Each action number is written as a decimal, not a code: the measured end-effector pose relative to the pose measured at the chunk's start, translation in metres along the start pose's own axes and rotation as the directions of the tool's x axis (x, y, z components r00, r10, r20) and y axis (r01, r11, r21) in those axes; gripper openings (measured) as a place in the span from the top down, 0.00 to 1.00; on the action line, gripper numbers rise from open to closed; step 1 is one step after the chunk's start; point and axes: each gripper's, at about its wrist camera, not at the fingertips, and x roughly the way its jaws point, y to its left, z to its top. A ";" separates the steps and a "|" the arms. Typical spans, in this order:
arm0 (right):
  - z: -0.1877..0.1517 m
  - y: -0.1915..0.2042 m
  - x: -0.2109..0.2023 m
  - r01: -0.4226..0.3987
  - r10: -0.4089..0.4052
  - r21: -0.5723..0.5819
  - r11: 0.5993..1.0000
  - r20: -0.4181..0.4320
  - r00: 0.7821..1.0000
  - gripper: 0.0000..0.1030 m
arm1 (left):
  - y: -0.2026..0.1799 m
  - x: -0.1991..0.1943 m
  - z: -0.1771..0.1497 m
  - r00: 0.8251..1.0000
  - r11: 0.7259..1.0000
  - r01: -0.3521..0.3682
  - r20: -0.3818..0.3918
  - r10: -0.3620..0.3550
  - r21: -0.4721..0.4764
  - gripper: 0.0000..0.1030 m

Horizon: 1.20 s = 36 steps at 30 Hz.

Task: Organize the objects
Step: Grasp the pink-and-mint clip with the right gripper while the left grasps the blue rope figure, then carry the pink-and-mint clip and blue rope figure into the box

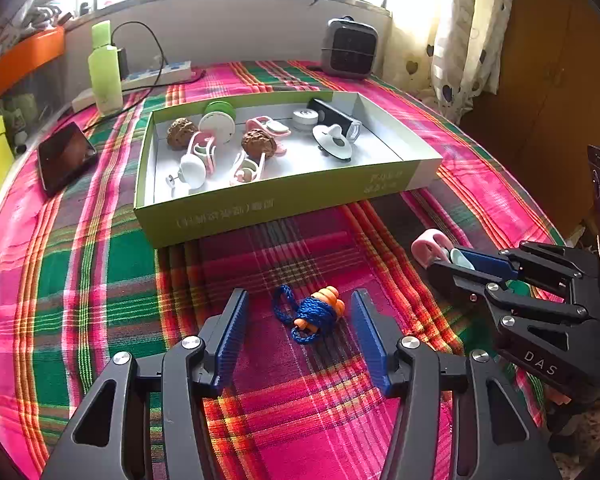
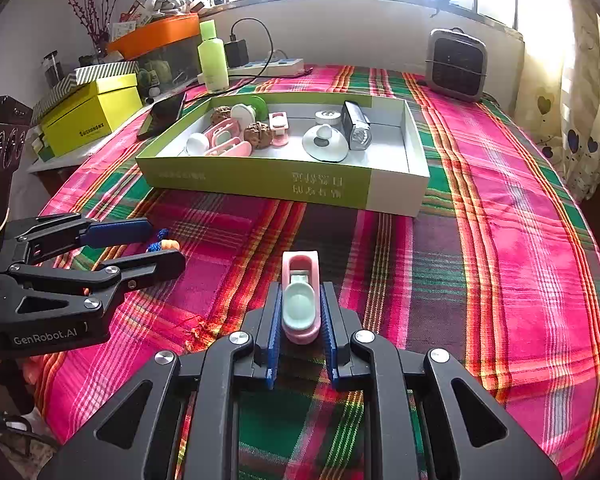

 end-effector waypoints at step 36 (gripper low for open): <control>0.006 -0.001 0.001 -0.034 0.034 0.007 0.999 0.003 0.999 0.81 | -0.014 0.000 0.001 1.000 1.000 -0.020 0.014 0.020 0.015 0.83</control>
